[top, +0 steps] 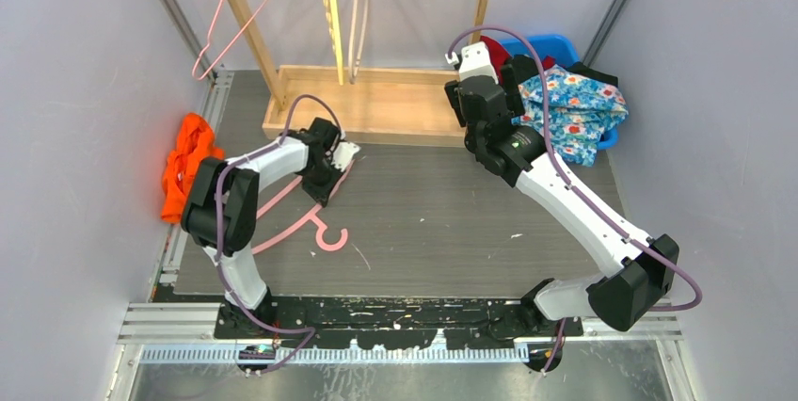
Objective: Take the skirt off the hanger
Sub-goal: Pick up the hanger at the center of the board.
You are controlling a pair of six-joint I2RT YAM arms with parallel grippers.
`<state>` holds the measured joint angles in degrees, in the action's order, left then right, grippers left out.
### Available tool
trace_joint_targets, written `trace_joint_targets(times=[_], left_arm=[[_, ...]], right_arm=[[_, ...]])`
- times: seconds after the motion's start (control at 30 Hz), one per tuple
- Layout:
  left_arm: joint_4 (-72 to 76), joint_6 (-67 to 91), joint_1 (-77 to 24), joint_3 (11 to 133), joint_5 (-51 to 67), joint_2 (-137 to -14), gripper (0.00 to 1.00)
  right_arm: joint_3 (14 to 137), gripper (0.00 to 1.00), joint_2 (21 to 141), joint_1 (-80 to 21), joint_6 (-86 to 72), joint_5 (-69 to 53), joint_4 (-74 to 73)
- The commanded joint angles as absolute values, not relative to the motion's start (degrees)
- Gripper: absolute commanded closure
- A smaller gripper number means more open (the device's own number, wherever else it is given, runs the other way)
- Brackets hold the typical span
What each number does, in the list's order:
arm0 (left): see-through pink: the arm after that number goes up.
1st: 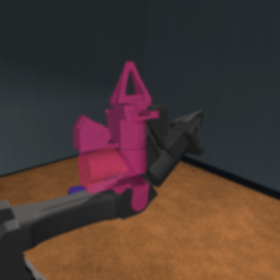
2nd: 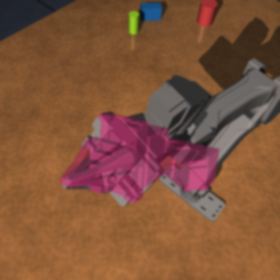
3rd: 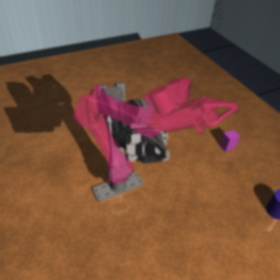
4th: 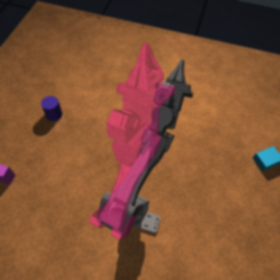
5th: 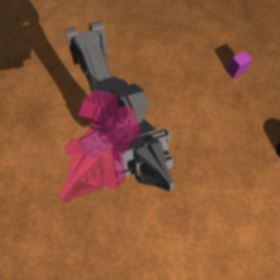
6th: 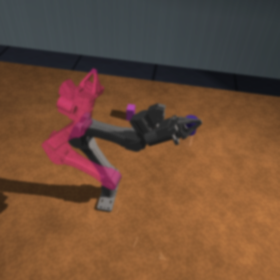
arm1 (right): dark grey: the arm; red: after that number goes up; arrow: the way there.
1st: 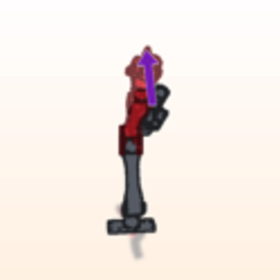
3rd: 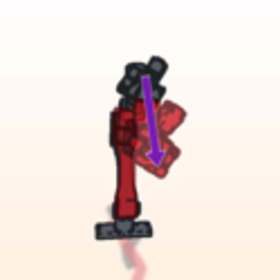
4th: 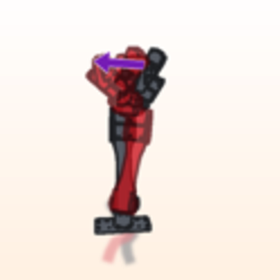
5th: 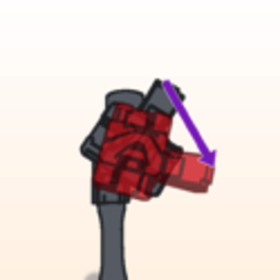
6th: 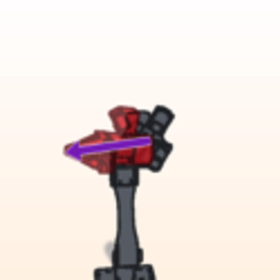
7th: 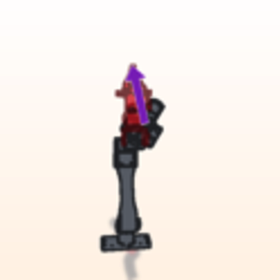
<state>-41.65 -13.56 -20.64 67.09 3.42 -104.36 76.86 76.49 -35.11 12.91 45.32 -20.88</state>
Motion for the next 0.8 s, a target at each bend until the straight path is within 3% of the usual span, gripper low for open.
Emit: trace_joint_targets(times=[0.0, 0.4, 0.77], left_arm=[[-36.5, -13.6, -20.9, 62.9, 0.9, -107.5, 1.00], [-40.7, -12.1, -20.9, 70.3, -1.8, -91.3, 1.00], [-43.7, -13.0, -19.3, 73.9, -5.0, -86.4, 1.00]], right_arm=[[79.1, 0.21, 74.3, -34.9, 12.6, 45.8, -19.6], [78.9, 0.21, 74.8, -34.8, 10.8, 44.6, -19.7], [78.8, 0.21, 74.4, -34.9, 10.2, 44.1, -19.9]])
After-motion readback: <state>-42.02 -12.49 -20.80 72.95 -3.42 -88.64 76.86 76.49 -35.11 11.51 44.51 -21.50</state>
